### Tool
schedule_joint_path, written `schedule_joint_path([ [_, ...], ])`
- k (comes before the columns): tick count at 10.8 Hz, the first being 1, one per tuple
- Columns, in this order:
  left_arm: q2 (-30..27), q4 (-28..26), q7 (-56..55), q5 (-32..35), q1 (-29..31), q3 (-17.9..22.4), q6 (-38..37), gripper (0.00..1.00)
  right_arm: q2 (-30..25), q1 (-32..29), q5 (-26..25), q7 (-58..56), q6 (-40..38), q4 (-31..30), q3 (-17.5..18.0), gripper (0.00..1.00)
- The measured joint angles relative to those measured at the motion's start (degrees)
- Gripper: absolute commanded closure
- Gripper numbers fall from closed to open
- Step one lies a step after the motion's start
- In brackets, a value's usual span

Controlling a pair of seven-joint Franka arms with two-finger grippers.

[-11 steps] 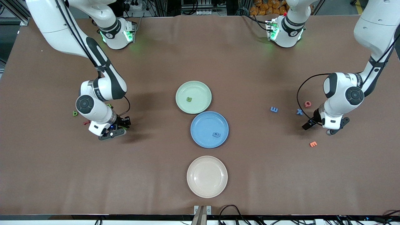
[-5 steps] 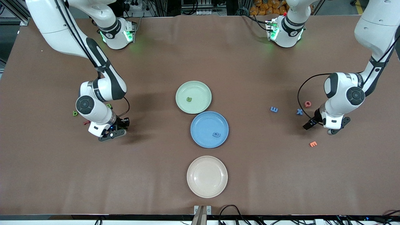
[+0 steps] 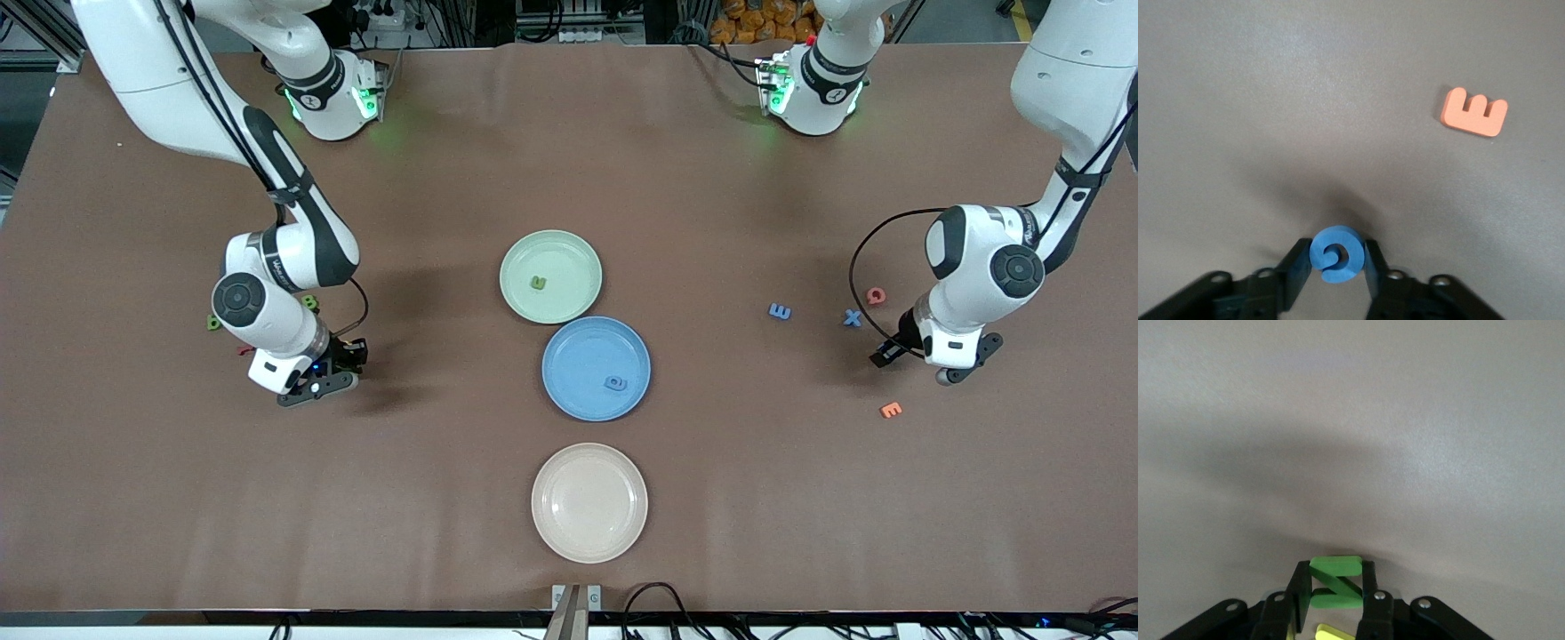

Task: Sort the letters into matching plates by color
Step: 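Lower and grasp green Z with the right gripper while the left gripper grasps G, then drop green Z on the green plate while the left gripper drops G on blue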

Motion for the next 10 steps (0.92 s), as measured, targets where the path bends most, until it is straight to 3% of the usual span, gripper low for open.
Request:
schedule_joint_path([
  [4,-0.23,1.61,0.06,0.15,-0.80,-0.34,-4.55,1.00,-1.08,0.55,0.07,1.44,-1.86,1.00,1.13,1.00],
  [8,-0.37,10.06,-1.67,0.15,-6.10,-0.81,-15.60,1.00,-2.77,4.45,0.10,11.11,-4.05,1.40,3.10,1.00],
  [10,-0.29,13.10,-2.09,0.15,-9.08,-0.85,-19.28,1.00,-3.90,6.74,0.11,19.45,-5.14,1.42,6.23,1.00],
])
